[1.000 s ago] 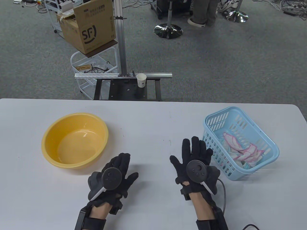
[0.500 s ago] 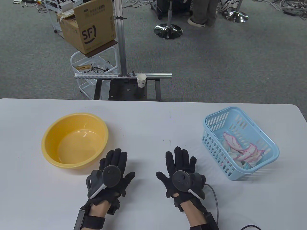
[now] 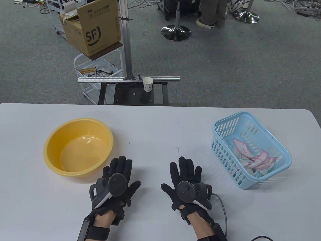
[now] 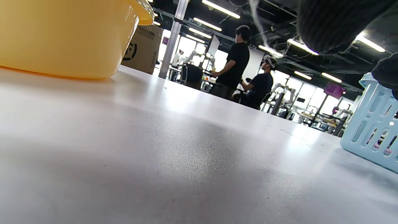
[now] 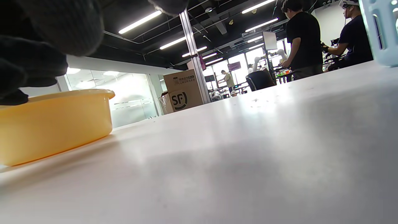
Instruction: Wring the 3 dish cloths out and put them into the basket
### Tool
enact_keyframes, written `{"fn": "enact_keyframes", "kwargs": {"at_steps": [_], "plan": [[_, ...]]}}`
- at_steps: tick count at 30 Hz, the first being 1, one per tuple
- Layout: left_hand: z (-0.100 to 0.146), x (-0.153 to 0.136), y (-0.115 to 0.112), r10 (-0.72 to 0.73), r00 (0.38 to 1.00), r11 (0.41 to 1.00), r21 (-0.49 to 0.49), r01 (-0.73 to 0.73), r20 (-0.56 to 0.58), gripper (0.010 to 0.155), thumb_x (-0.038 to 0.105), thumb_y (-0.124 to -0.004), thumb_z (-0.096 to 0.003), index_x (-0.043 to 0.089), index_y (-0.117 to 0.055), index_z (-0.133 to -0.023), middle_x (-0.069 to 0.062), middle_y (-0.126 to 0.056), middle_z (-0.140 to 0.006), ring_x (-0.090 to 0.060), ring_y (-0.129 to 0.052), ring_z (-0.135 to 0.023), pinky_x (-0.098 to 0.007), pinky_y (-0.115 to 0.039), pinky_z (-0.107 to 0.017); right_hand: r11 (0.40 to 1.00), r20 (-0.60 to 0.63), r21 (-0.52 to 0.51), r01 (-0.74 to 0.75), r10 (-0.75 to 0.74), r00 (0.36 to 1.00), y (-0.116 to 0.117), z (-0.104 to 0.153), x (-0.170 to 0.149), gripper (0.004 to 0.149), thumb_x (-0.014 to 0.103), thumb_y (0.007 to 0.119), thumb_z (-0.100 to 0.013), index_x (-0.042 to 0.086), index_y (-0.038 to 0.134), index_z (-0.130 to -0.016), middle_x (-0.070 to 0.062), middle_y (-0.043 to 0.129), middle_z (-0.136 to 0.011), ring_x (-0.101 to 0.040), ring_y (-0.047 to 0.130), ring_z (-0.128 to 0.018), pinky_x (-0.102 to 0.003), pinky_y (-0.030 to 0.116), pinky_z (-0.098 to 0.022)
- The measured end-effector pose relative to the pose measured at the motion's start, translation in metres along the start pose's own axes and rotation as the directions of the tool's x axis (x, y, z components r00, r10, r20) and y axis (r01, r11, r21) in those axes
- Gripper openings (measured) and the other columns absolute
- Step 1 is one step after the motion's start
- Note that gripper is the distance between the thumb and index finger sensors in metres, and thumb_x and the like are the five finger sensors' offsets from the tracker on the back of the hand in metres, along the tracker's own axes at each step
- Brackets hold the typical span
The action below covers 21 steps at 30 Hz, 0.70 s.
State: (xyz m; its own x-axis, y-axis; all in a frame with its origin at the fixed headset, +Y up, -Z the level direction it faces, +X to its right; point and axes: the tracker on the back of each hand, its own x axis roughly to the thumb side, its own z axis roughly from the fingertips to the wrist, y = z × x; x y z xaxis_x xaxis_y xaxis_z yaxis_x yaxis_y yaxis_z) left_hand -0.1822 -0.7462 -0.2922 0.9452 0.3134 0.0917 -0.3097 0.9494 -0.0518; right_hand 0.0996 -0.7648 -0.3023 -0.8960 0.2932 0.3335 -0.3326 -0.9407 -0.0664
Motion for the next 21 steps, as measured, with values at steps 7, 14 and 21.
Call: {"fn": "enact_keyframes", "kwargs": {"at_steps": [7,14,21], "plan": [[-0.0002,-0.0002,-0.0019,-0.018,1.0,1.0,-0.004,0.018,-0.008,0.092,0.067,-0.076,-0.0433,0.038,-0.023,-0.113,0.013,-0.016,-0.119,-0.023,-0.016,-0.117,-0.059,-0.023,-0.082,1.0,-0.011,0.003,0.007,-0.007,1.0,-0.0009,0.0002,-0.0013,0.087,0.07,0.069,-0.05,0.024,0.028,-0.111,-0.015,0.014,-0.117,-0.046,0.015,-0.108,-0.072,0.019,-0.069],[0.0,-0.0011,-0.0022,-0.021,1.0,1.0,-0.003,0.021,-0.015,0.092,0.067,-0.076,-0.0434,0.037,-0.023,-0.113,0.013,-0.016,-0.119,-0.023,-0.016,-0.117,-0.059,-0.023,-0.082,1.0,-0.018,0.008,0.011,-0.011,1.0,-0.0012,0.001,-0.0012,0.086,0.069,0.069,-0.051,0.023,0.029,-0.111,-0.016,0.015,-0.117,-0.047,0.017,-0.108,-0.072,0.02,-0.069],[0.0005,-0.0012,-0.0026,-0.021,1.0,1.0,-0.008,0.021,-0.018,0.092,0.067,-0.076,-0.0434,0.037,-0.024,-0.113,0.013,-0.016,-0.119,-0.023,-0.016,-0.117,-0.06,-0.024,-0.082,1.0,-0.029,0.018,0.007,-0.007,1.0,-0.0017,0.0019,-0.0016,0.086,0.069,0.069,-0.051,0.023,0.03,-0.111,-0.016,0.017,-0.117,-0.047,0.018,-0.108,-0.072,0.02,-0.069]]}}
